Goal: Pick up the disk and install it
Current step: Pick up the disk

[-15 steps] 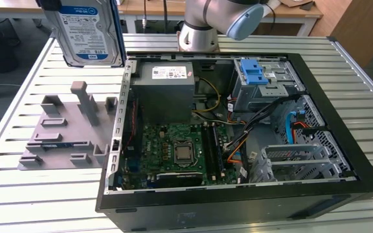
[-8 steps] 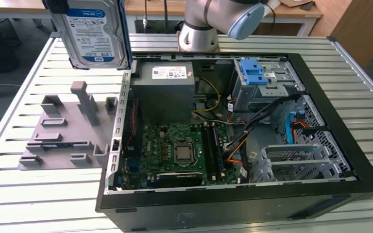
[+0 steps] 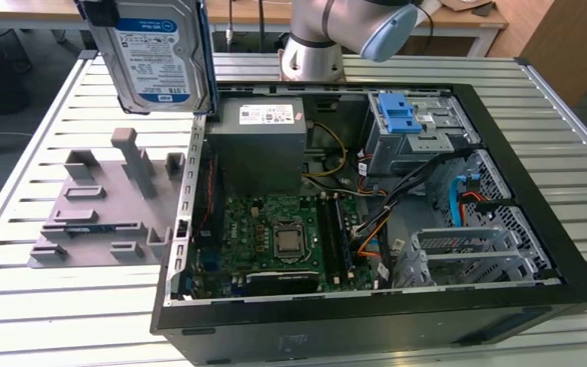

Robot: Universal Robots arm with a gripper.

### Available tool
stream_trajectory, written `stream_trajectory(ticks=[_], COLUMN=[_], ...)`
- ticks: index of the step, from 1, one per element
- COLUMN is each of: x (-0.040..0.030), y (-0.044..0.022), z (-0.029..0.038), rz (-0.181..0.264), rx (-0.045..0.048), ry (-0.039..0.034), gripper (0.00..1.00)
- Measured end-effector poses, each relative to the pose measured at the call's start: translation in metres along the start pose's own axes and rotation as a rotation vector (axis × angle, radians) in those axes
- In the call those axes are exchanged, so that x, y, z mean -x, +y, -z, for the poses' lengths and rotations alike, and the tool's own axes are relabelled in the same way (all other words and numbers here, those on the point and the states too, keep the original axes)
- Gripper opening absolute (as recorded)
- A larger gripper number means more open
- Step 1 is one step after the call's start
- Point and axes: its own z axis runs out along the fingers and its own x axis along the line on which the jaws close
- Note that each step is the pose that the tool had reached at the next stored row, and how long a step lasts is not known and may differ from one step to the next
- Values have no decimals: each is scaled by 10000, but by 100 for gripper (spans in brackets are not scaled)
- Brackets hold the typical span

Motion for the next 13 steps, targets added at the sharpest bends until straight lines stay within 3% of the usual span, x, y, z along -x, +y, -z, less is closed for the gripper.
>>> stream_trajectory(ticks=[13], x=[-135], y=[-203], z=[8], rz=[0], rx=[1], ry=[0], gripper=[36])
